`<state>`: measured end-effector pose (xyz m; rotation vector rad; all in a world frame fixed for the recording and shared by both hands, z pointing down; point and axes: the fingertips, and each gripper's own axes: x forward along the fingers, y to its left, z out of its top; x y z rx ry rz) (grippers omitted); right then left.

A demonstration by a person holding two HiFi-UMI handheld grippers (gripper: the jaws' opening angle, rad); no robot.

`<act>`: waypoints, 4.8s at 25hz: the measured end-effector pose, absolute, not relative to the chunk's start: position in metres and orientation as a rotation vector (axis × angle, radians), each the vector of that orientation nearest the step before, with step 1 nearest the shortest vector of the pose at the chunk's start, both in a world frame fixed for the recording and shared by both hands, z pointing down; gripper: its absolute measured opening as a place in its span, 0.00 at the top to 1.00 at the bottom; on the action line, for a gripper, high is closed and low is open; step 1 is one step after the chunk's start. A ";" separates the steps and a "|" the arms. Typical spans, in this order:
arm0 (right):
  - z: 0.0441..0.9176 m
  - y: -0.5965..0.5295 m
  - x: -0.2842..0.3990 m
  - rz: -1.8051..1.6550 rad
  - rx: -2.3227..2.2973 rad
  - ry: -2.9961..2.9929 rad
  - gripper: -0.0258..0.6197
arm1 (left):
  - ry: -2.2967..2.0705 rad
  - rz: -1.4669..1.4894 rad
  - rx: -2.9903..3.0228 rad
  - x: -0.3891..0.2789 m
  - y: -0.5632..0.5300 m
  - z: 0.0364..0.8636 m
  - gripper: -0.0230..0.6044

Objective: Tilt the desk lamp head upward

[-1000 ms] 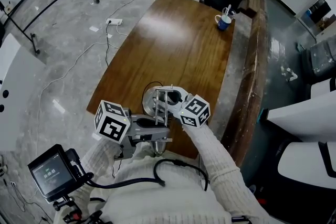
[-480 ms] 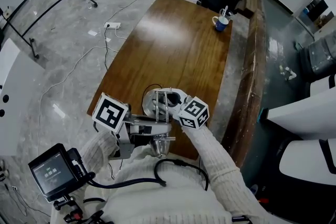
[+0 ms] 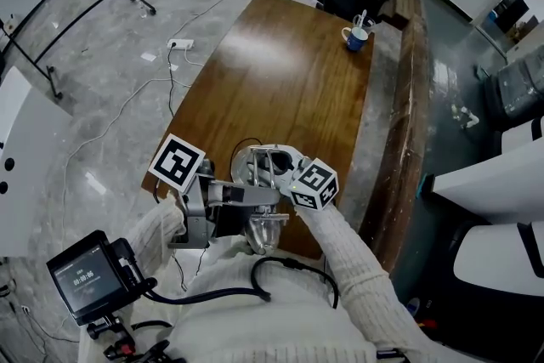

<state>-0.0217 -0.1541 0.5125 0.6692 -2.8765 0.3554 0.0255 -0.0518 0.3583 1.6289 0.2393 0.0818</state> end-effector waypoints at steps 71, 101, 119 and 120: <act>0.362 -0.105 -0.027 -0.248 0.303 -2.817 0.85 | -0.743 0.452 2.867 -0.002 -0.134 0.509 0.69; 0.352 -0.142 -0.022 0.933 0.050 -2.796 0.77 | -0.703 0.387 2.871 0.006 -0.141 0.517 0.72; 0.343 -0.159 -0.013 0.737 0.262 -2.878 0.58 | -0.669 0.449 2.763 0.006 -0.141 0.527 0.64; 0.341 -0.161 -0.008 0.712 0.297 -2.890 0.55 | -0.669 0.452 2.758 0.004 -0.140 0.528 0.63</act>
